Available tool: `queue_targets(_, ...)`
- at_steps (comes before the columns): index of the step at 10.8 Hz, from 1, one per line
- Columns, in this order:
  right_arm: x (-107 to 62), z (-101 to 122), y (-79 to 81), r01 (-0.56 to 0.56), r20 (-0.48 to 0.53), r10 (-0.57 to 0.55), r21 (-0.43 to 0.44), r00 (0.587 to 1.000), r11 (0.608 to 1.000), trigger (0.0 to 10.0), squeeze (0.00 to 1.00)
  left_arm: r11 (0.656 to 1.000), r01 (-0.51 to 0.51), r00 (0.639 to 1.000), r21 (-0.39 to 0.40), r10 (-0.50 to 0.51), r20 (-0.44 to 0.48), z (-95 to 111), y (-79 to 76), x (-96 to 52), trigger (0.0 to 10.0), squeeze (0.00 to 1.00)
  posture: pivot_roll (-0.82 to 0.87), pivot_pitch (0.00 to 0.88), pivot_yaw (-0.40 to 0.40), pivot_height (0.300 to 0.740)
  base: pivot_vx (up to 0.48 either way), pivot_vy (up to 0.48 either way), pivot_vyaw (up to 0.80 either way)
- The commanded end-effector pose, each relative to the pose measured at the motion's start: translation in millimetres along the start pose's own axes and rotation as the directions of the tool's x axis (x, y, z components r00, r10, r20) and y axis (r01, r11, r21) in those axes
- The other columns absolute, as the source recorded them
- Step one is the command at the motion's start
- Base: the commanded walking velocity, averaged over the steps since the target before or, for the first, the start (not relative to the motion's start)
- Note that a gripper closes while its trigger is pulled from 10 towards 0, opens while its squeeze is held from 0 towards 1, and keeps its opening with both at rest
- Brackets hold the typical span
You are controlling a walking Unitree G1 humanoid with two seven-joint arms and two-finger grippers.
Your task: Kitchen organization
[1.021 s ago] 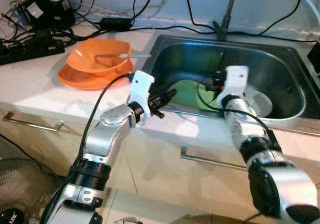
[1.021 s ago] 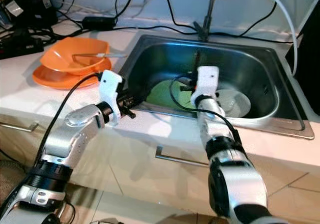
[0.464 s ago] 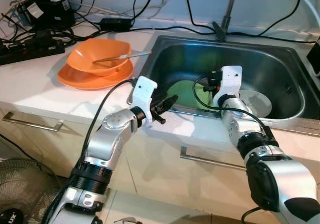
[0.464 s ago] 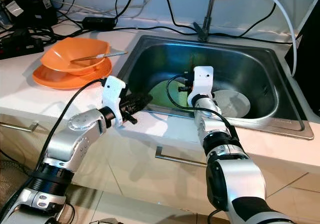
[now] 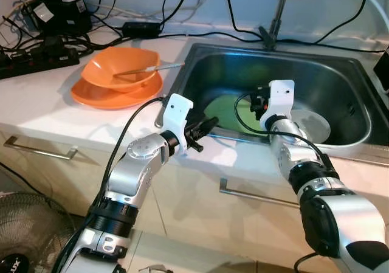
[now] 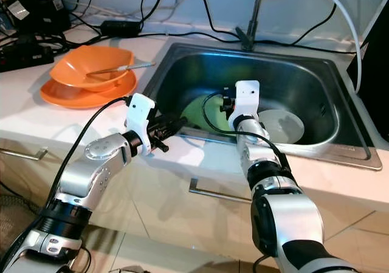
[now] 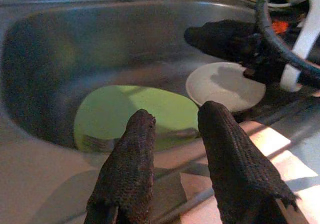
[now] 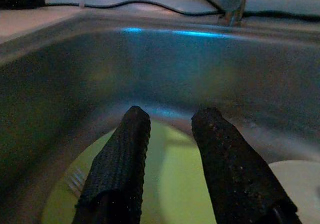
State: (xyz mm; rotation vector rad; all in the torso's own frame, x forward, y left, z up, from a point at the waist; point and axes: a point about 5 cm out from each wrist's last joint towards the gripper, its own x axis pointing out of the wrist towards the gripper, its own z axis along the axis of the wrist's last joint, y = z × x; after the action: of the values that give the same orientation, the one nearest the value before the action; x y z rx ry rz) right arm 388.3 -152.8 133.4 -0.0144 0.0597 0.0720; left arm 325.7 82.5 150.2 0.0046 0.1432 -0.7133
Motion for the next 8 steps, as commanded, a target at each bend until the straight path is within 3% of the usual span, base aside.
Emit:
queue_targets(1,3.7,15,0.8,0.004,0.067,-0.003,-0.005,0.998,1.000,10.0,0.00,0.998,-0.034,0.999,0.045,0.033,0.032,7,3.0,-0.2,10.0,0.00,0.14,0.000,-0.006,0.740,0.000,0.000,0.00)
queue_targets(3,6.6,49,4.8,-0.011,0.248,0.002,0.034,0.969,0.999,10.0,0.00,0.974,-0.153,0.985,0.168,0.136,0.106,20,11.9,1.8,10.0,0.00,0.13,0.000,-0.005,0.740,0.000,0.000,0.00)
queue_targets(4,6.0,57,7.0,-0.021,0.292,0.007,0.046,0.956,0.999,10.0,0.00,0.958,-0.188,0.978,0.218,0.162,0.129,25,13.8,2.5,10.0,0.00,0.13,0.000,-0.005,0.740,0.000,0.000,0.00)
queue_targets(5,3.9,64,10.4,-0.042,0.340,0.021,0.054,0.940,0.998,10.0,0.00,0.922,-0.241,0.966,0.304,0.198,0.165,34,15.8,3.3,10.0,0.00,0.12,0.000,-0.006,0.740,0.000,0.000,0.00)
queue_targets(6,-0.6,64,17.5,-0.079,0.371,0.054,0.054,0.927,0.995,10.0,0.00,0.854,-0.306,0.948,0.422,0.232,0.217,48,19.2,4.6,10.0,0.00,0.11,0.000,-0.003,0.740,0.000,0.000,0.00)
queue_targets(7,-3.2,61,20.4,-0.089,0.373,0.067,0.044,0.926,0.995,10.0,0.00,0.811,-0.332,0.940,0.481,0.245,0.237,53,21.2,5.5,10.0,0.00,0.11,0.000,-0.002,0.740,0.000,0.000,0.00)
queue_targets(8,-5.7,49,22.1,-0.094,0.341,0.064,0.071,0.938,0.993,10.0,0.02,0.749,-0.362,0.932,0.555,0.279,0.232,56,26.3,6.5,10.0,0.98,0.11,0.000,0.002,0.740,0.000,0.000,0.00)
